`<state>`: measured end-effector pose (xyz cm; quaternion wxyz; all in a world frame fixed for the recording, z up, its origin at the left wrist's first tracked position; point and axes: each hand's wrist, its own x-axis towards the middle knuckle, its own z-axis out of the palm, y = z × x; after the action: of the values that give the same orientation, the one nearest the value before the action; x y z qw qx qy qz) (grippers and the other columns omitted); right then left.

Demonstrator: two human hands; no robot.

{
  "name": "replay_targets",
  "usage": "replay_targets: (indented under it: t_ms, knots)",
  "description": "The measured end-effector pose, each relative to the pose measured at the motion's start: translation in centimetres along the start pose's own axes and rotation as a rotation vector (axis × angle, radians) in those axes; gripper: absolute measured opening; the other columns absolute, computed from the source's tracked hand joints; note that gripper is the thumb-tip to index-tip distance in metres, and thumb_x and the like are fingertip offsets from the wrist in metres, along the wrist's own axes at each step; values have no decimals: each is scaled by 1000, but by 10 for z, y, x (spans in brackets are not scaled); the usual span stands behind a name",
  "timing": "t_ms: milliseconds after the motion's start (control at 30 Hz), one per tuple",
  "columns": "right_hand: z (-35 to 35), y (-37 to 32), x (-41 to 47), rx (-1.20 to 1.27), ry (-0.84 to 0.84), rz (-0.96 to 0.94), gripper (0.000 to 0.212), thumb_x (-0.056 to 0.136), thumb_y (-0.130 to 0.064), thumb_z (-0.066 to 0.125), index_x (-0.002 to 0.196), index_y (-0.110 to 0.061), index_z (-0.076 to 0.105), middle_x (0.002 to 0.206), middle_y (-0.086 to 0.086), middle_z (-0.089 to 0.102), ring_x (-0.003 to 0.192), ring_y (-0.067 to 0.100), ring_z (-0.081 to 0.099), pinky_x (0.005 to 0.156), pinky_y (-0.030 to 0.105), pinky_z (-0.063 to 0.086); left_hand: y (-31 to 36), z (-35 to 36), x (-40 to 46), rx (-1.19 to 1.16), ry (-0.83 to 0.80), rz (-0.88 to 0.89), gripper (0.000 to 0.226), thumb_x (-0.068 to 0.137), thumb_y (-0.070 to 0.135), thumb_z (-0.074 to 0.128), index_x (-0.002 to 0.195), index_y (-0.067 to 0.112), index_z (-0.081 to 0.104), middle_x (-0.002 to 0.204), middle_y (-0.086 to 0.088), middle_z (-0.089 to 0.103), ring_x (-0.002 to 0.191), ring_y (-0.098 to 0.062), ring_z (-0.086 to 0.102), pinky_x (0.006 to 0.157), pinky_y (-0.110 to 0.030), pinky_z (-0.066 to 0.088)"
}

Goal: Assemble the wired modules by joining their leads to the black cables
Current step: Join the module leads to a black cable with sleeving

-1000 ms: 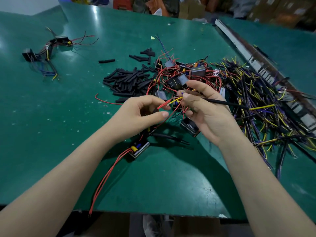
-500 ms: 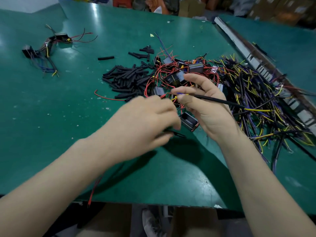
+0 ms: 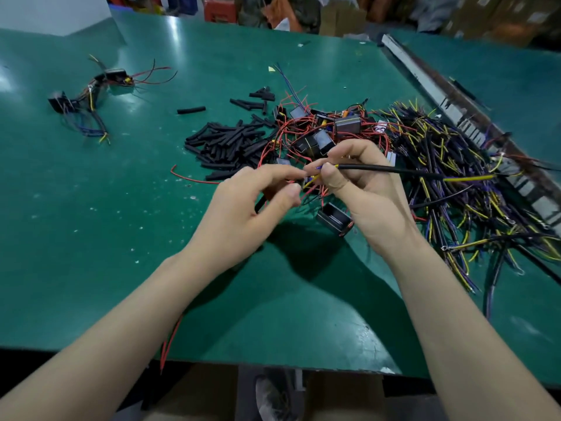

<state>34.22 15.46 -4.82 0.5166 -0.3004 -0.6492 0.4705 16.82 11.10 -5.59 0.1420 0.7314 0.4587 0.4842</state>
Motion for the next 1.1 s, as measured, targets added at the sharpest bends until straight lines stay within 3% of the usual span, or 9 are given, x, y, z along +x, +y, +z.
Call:
replay_targets:
  t_ms: [100,267,367,500,600,767,867,967,1100]
  knots:
    - [3,0,-1,-12,9,-23,13,94,-4,57,95,-16,51,90,-3,75,93,14,70,83,22,51,-1,0,-2,-122,18,-80,14,90,25,55,102,32,58,79,19,67,80,-5,58,75,-13,36]
    - [8,0,-3,0,9,-19,7,90,-15,61,91,-17,54,93,1,75,96,20,71,86,25,52,-6,-6,-5,-116,-43,-132,14,86,28,56,91,42,56,77,15,68,80,-7,56,73,-11,34]
    - [11,0,-4,-28,10,-9,10,87,-20,62,92,-12,59,93,4,75,95,20,71,87,29,53,-9,-8,-5,-60,-73,-142,14,83,26,55,84,41,56,75,7,67,79,-2,52,74,-11,36]
    - [14,0,-5,-58,21,2,13,88,-24,57,93,-14,64,92,2,75,90,26,69,87,33,54,-10,-7,-5,28,-88,-75,4,84,37,52,83,36,56,70,12,61,76,-4,50,75,-18,38]
    - [17,-1,-5,-41,26,-2,17,88,-26,55,94,-16,67,91,-1,75,85,13,68,80,24,52,-12,-8,-5,59,-51,4,14,88,40,51,84,31,62,68,19,55,70,-4,48,73,-25,39]
    - [20,0,-7,-39,0,7,17,89,-31,55,97,-27,69,94,-7,74,78,6,66,67,13,46,-13,-7,-3,79,-10,7,16,90,24,57,84,13,68,70,20,51,69,-5,45,68,-25,38]
    - [20,1,-7,-64,-1,24,19,87,-40,57,98,-36,72,95,-6,74,73,10,66,58,17,41,-11,-7,0,-56,-31,-82,17,89,24,56,79,15,65,65,8,58,64,-9,50,65,-20,40]
    - [21,1,-7,-75,19,9,20,87,-43,57,100,-40,71,90,-7,72,66,9,63,53,19,38,-10,-6,3,-163,-42,-158,14,89,25,55,76,22,60,61,7,59,57,0,47,59,-10,36]
    - [21,1,-8,-73,39,8,20,88,-41,56,101,-37,72,92,-6,71,68,8,62,53,21,37,-14,-3,2,-208,-67,-191,16,88,27,54,76,20,61,60,6,57,58,-1,47,60,-18,39]
